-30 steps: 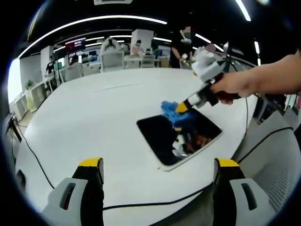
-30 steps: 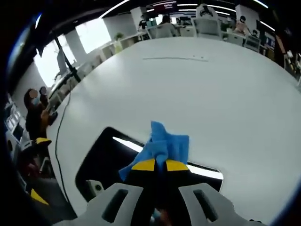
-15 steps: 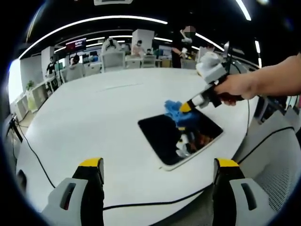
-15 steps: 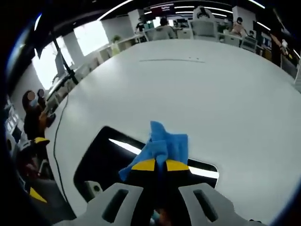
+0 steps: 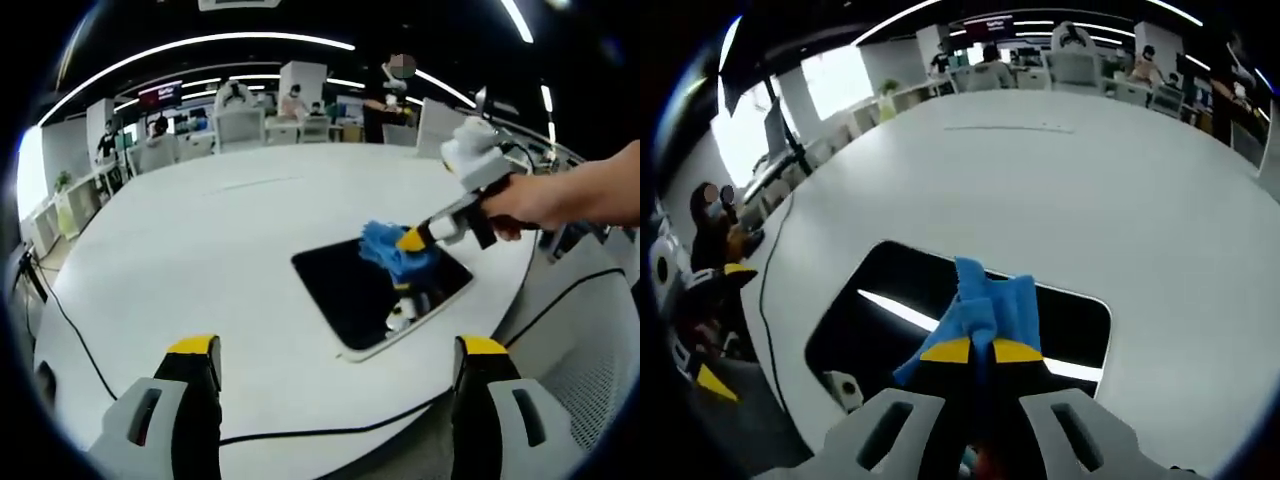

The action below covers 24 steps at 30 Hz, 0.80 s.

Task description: Wipe the mirror surface with the cleaning cloth until all visible marks leave the cleaned area.

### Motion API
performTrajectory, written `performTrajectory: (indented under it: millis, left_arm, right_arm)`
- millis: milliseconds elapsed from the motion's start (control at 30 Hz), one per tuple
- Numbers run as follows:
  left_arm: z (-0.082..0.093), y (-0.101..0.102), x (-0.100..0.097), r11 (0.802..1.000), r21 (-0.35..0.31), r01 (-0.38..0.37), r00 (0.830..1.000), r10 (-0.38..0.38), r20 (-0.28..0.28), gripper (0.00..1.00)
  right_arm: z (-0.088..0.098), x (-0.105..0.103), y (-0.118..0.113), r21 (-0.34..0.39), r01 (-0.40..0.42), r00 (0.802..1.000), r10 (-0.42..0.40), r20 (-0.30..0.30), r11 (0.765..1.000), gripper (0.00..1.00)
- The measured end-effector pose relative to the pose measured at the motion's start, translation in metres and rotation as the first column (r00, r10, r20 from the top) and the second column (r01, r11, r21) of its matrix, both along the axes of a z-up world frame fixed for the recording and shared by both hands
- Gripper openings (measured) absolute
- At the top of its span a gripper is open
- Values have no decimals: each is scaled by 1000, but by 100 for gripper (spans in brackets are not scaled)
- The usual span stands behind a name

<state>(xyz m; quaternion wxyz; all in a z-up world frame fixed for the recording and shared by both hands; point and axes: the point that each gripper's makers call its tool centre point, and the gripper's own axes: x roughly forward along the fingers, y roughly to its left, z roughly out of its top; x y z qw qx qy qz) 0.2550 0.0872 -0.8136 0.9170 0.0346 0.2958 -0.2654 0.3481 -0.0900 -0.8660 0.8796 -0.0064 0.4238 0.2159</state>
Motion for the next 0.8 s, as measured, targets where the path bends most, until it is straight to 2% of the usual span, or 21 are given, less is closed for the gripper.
performTrajectory:
  millis: [400,800]
  left_arm:
    - [0,-2,-1,1000,-1,6,1000,-6,-3,97]
    - [0,-2,-1,1000,4,11,1000,-11,-5,97]
  right_arm:
    - [-2,-26,-2,5,-9,1000,9,-15,1000,1]
    - [-1,-56,-5,46,4,1000,-4,-17,999,1]
